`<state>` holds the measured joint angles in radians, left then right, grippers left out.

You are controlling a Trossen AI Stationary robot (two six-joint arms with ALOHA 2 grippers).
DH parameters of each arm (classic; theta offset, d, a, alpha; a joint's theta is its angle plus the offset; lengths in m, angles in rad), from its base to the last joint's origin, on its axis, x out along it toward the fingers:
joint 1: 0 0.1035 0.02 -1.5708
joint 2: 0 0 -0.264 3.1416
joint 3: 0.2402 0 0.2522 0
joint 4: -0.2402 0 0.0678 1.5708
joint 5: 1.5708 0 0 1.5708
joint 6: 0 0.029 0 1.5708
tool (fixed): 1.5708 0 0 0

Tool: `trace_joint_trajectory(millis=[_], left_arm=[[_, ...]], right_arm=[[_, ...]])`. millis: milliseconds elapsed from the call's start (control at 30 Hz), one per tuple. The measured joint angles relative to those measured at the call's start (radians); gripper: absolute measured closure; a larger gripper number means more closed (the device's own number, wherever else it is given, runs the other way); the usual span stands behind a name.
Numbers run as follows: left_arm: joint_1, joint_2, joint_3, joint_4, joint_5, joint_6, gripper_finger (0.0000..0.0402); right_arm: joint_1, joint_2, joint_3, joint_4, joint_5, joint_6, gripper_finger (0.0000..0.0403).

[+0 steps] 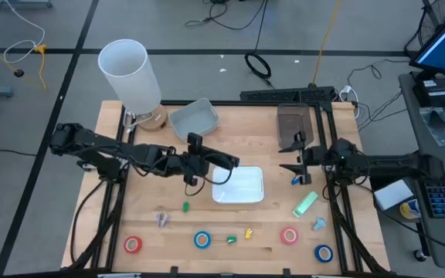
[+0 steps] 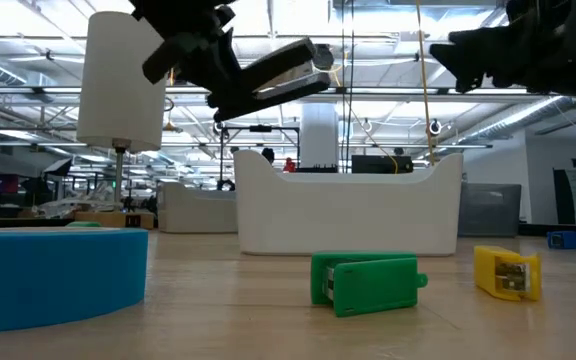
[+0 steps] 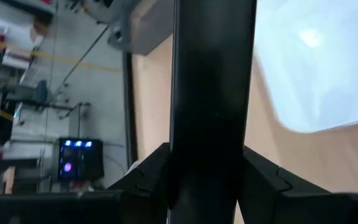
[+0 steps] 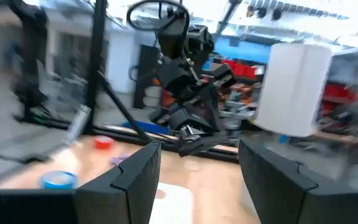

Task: Pick and place Stapler, Stapler remover, tape
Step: Put the black stapler into the black bin

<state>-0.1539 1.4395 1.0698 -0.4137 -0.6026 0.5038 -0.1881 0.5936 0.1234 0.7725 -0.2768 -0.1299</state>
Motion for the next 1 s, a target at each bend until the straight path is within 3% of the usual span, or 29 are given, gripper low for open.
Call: trace_joint_trajectory(millis=[167,333,500,700,900,1000], left_arm=[[0.047,0.0,0.0,0.014,-0.03,-0.025,0.0265],[0.074,0.0,0.0,0.082,-0.027,-0.061,0.0265],[0.072,0.0,0.0,0.095,-0.028,-0.078,0.0265],[0.072,0.0,0.0,0.089,-0.032,-0.154,0.0265],[0.069,0.0,0.0,0.031,-0.09,-0.226,0.0265],[0.069,0.0,0.0,0.014,-0.095,-0.249,0.0265]], right_arm=[[0.048,0.188,0.007,0.167,0.105,-0.179,0.0193],[0.08,0.361,0.109,0.179,0.138,-0.293,0.0193],[0.113,0.505,0.245,0.144,0.255,-0.412,0.0182],[0.144,0.612,0.387,0.047,0.258,-0.468,0.0152],[0.175,0.681,0.486,-0.017,0.409,-0.528,0.0132],[0.184,0.698,0.512,-0.02,0.409,-0.557,0.0126]])
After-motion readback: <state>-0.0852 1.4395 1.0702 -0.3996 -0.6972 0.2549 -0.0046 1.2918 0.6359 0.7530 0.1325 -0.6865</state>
